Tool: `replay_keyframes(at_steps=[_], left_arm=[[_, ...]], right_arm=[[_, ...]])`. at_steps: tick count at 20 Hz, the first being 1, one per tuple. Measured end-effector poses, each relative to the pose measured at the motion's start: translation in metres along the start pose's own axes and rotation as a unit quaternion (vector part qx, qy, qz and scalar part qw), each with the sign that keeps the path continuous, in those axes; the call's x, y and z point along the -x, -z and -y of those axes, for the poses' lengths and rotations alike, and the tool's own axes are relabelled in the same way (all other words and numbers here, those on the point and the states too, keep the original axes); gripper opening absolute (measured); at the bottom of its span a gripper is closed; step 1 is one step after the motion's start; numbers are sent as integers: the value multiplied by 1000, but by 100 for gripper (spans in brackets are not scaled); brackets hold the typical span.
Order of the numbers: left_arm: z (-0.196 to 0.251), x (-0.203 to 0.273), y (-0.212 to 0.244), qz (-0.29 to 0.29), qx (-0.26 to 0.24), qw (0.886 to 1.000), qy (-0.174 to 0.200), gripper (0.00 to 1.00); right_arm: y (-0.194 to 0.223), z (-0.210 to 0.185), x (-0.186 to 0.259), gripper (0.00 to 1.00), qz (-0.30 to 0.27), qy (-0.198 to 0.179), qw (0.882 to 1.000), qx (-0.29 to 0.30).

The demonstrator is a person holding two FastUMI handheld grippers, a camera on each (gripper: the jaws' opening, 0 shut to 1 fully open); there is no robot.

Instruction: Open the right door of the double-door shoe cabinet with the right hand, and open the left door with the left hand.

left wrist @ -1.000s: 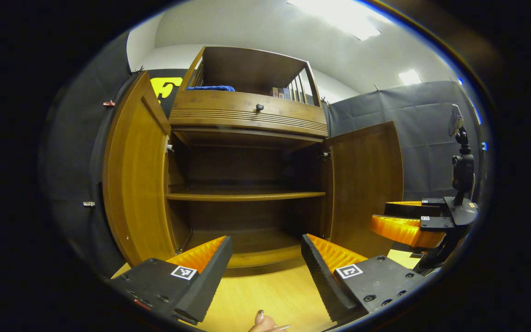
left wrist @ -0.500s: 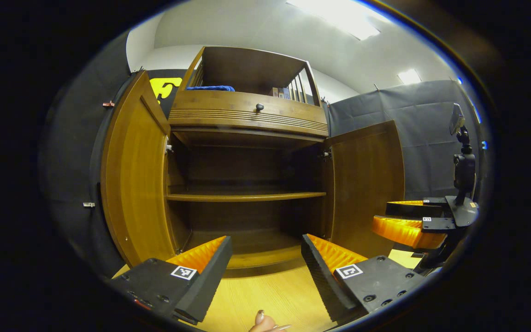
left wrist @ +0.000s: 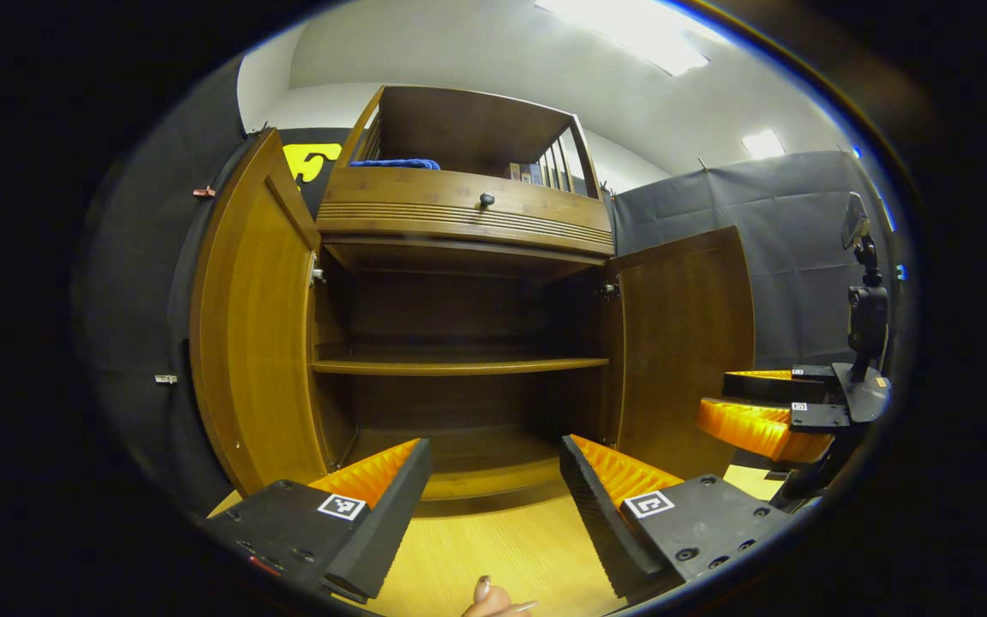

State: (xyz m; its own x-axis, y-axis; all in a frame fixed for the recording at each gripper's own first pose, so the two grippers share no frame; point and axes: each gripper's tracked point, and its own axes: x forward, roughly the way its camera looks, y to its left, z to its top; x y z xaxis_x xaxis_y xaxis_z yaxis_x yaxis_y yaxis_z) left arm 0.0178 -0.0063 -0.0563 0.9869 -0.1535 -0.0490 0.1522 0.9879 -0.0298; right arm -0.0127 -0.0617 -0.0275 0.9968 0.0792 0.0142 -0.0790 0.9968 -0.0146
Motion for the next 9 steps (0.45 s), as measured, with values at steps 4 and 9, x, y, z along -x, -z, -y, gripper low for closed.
replay_keyframes(at_steps=[4, 9], left_arm=[[0, 0, 4, -7, -8, 1000, 4, 94], [3, 1, 4, -4, -8, 1000, 7, 94]], right_arm=[[0, -2, 1, 98, -1, -1, 1000, 2], [-2, -4, 3, 98, 1, -3, 1000, 3]])
